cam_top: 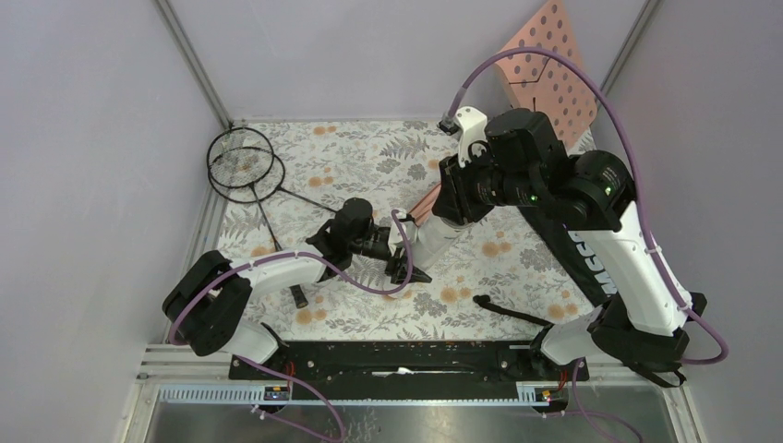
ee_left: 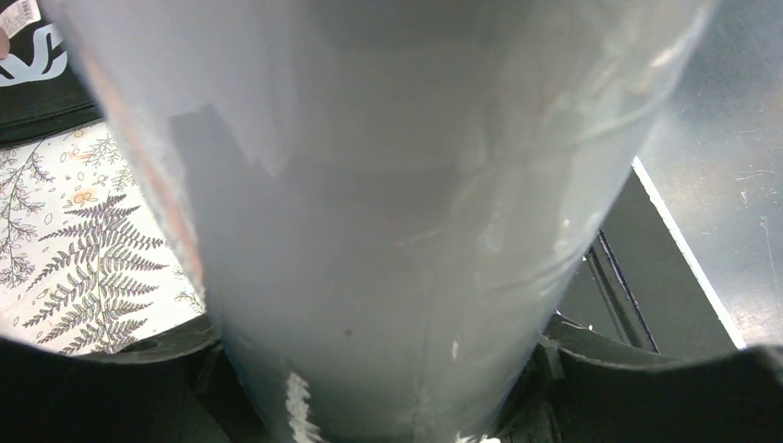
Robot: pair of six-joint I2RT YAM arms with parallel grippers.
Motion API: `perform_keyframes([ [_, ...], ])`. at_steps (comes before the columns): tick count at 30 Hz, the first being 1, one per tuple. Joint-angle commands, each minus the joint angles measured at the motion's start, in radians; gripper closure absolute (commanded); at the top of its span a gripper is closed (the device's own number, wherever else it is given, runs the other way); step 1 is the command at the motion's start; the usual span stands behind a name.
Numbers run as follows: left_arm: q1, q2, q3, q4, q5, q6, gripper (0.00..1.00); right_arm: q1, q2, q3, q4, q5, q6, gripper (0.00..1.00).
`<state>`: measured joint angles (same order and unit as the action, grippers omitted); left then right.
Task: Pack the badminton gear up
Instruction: Close the lid on the shuttle tube.
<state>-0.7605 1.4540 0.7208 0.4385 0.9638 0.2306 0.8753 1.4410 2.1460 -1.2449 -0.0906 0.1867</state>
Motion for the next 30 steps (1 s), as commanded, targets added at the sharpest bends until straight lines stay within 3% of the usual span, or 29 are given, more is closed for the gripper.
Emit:
perform_keyframes([
  [1,-0.003,0.009,0.017,-0.004,-0.015,0.022,0.38,0.021,-0.012,-0.001,0.007,-0.022,-0.003,0.68],
  [16,-0.002,-0.015,-0.08,0.269,0.07,-0.079,0.39,0.02,-0.224,-0.236,0.269,-0.097,-0.017,0.56],
  [30,-0.002,-0.013,-0.126,0.413,0.078,-0.138,0.39,0.019,-0.146,-0.218,0.229,-0.107,-0.026,0.55],
])
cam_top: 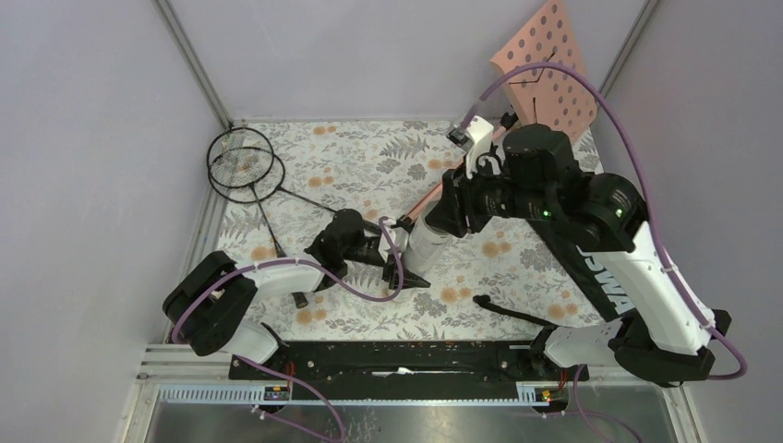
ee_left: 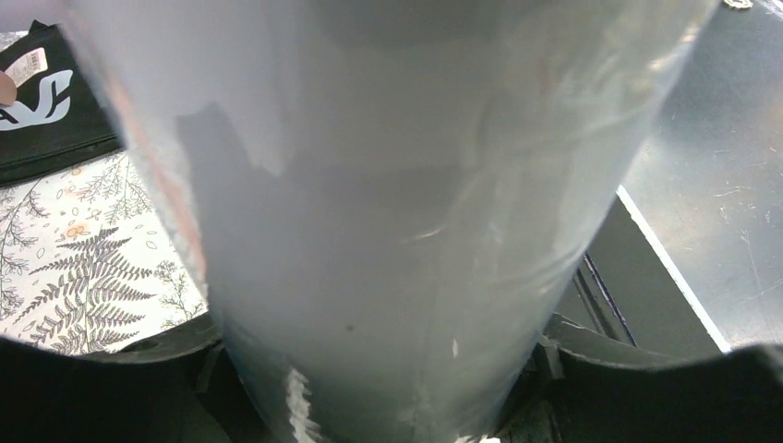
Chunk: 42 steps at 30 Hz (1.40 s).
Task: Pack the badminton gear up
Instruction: Close the lid on the shuttle tube.
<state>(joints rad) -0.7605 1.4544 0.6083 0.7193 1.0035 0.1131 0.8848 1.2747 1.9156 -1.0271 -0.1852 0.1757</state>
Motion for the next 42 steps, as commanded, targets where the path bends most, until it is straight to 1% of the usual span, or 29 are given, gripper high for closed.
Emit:
perform_keyframes([
  [1,-0.002,-0.015,-0.017,0.14,0.037,-0.021,0.39,0.009,0.024,0.013,0.007,-0.019,-0.016,0.55],
  [5,-0.001,-0.017,-0.033,0.186,0.032,-0.039,0.39,0.009,0.02,-0.015,0.015,-0.04,-0.011,0.55],
  [11,-0.001,-0.013,-0.049,0.24,0.029,-0.063,0.39,0.009,-0.033,-0.107,0.085,-0.059,-0.004,0.55],
  [17,-0.002,-0.012,-0.068,0.298,0.029,-0.087,0.4,0.01,-0.063,-0.132,0.07,0.001,-0.016,0.53],
  [21,0.0,-0.012,-0.073,0.318,0.032,-0.095,0.4,0.01,-0.074,-0.18,0.051,0.083,-0.039,0.51],
  [25,0.0,-0.012,-0.073,0.316,0.032,-0.092,0.4,0.01,-0.051,-0.182,0.032,0.029,-0.042,0.5],
  [35,0.0,-0.01,-0.067,0.292,0.025,-0.079,0.4,0.011,0.023,-0.155,0.012,-0.038,-0.062,0.45],
  [42,0.0,-0.009,-0.064,0.277,0.021,-0.071,0.4,0.012,0.008,-0.177,0.05,-0.111,-0.08,0.4],
])
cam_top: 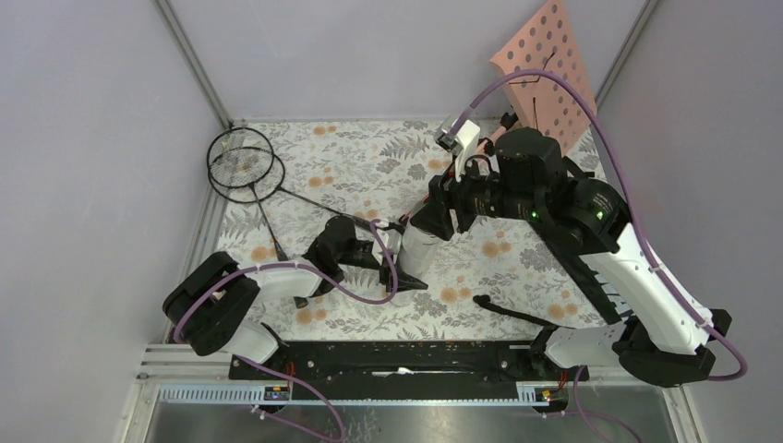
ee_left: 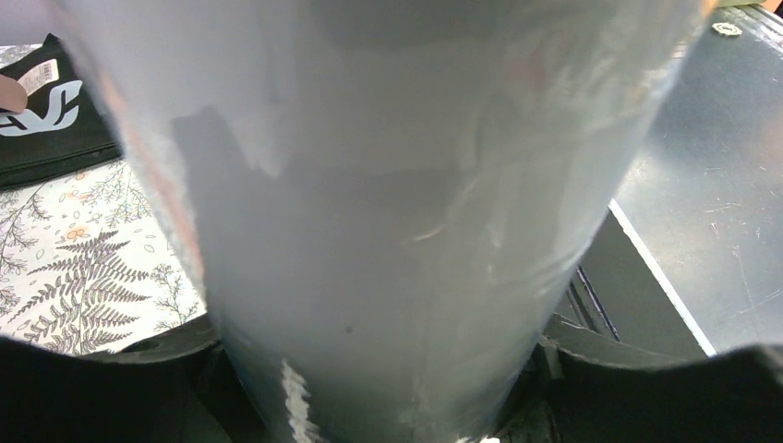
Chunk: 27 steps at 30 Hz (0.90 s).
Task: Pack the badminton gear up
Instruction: Close the lid on the shuttle tube.
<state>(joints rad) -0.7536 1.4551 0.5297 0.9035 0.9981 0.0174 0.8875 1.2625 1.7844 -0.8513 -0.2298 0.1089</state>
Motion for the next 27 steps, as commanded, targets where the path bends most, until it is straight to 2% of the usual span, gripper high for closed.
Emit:
perform_keyframes([
  [1,-0.007,-0.01,0.016,0.092,0.024,0.024,0.4,0.01,0.007,-0.058,-0.117,-0.08,-0.013,0.39],
  [9,-0.007,-0.003,0.034,0.083,0.021,0.005,0.4,0.011,-0.117,-0.16,0.004,-0.111,-0.044,0.25],
  [12,-0.007,-0.004,0.049,0.061,0.019,0.006,0.4,0.011,-0.115,-0.13,0.017,-0.08,-0.06,0.19],
  [14,-0.007,-0.001,0.07,0.038,0.023,0.011,0.4,0.011,-0.11,-0.092,0.023,-0.053,-0.071,0.12],
  [16,-0.007,-0.002,0.103,-0.012,0.003,0.004,0.4,0.01,-0.115,-0.063,0.063,0.004,-0.074,0.01],
  [21,-0.006,-0.023,0.187,-0.172,-0.132,-0.074,0.4,0.01,-0.211,-0.097,0.276,0.238,-0.068,0.0],
  [24,-0.007,-0.074,0.212,-0.318,-0.265,-0.112,0.4,0.01,-0.352,-0.254,0.418,0.467,-0.057,0.0],
  [27,-0.007,-0.146,0.254,-0.501,-0.48,-0.171,0.39,0.01,-0.466,-0.417,0.513,0.735,-0.079,0.0],
])
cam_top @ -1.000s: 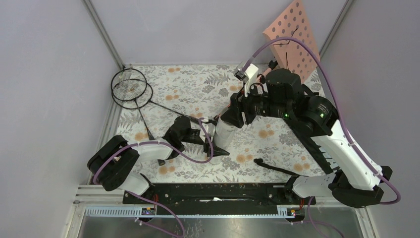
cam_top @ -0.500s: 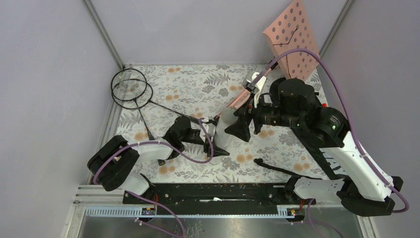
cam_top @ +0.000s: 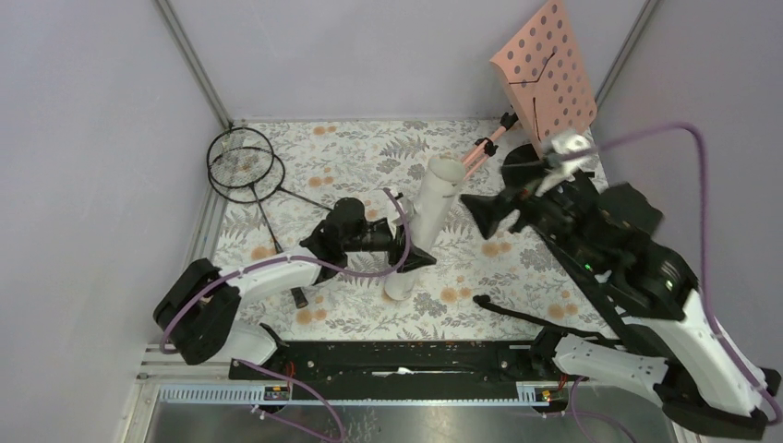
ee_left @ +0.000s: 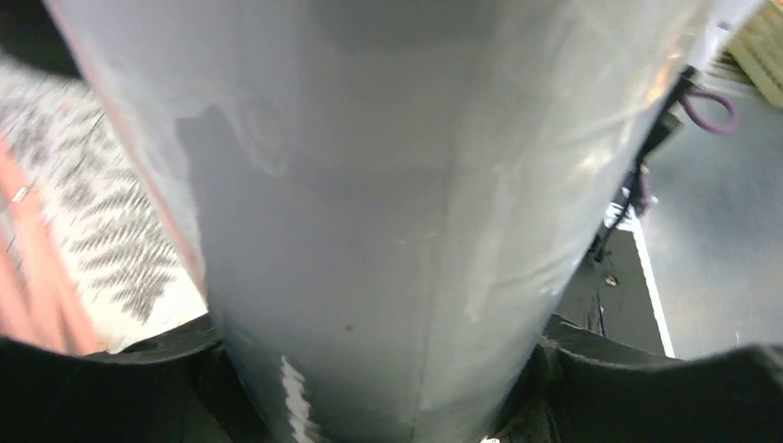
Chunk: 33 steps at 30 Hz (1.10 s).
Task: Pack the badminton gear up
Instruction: Close the lid on the shuttle tube, then place the shuttle tube at the center of the board.
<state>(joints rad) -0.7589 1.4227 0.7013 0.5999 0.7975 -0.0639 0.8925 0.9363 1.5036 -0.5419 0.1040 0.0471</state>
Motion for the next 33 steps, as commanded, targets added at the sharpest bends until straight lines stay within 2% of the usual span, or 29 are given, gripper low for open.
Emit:
perform_keyframes([
  [1,-0.002,-0.129,0.098,-0.263,-0.363,-0.118,0.39,0.005,-0.16,-0.177,0.221,0.484,-0.028,0.0],
  [3,0.007,-0.151,0.124,-0.365,-0.494,-0.166,0.39,0.005,-0.174,-0.243,0.241,0.64,-0.056,0.0],
  [6,0.028,-0.175,0.123,-0.424,-0.569,-0.206,0.39,0.004,-0.163,-0.329,0.318,0.835,-0.121,0.0],
  [9,0.033,-0.169,0.114,-0.438,-0.589,-0.217,0.38,0.004,-0.141,-0.367,0.363,0.89,-0.165,0.0],
  [14,0.033,-0.054,0.206,-0.471,-0.484,-0.314,0.39,-0.017,-0.12,-0.446,0.381,0.988,-0.125,0.0],
  [17,0.013,0.023,0.25,-0.434,-0.372,-0.365,0.39,-0.018,-0.165,-0.531,0.353,1.099,-0.025,0.0],
  [19,-0.034,0.077,0.295,-0.443,-0.376,-0.368,0.39,-0.02,-0.22,-0.601,0.364,1.153,0.033,0.0],
  [25,-0.169,0.356,0.575,-0.517,-0.395,-0.434,0.4,-0.021,-0.388,-0.75,0.445,1.154,0.086,0.0],
  [28,-0.244,0.504,0.765,-0.591,-0.436,-0.397,0.4,-0.021,-0.447,-0.799,0.519,1.134,0.059,0.0],
  [30,-0.265,0.615,0.918,-0.731,-0.485,-0.37,0.4,-0.021,-0.466,-0.808,0.527,1.12,0.043,0.0],
  [33,-0.267,0.759,1.08,-0.859,-0.519,-0.35,0.4,-0.021,-0.47,-0.815,0.522,1.113,0.037,0.0],
])
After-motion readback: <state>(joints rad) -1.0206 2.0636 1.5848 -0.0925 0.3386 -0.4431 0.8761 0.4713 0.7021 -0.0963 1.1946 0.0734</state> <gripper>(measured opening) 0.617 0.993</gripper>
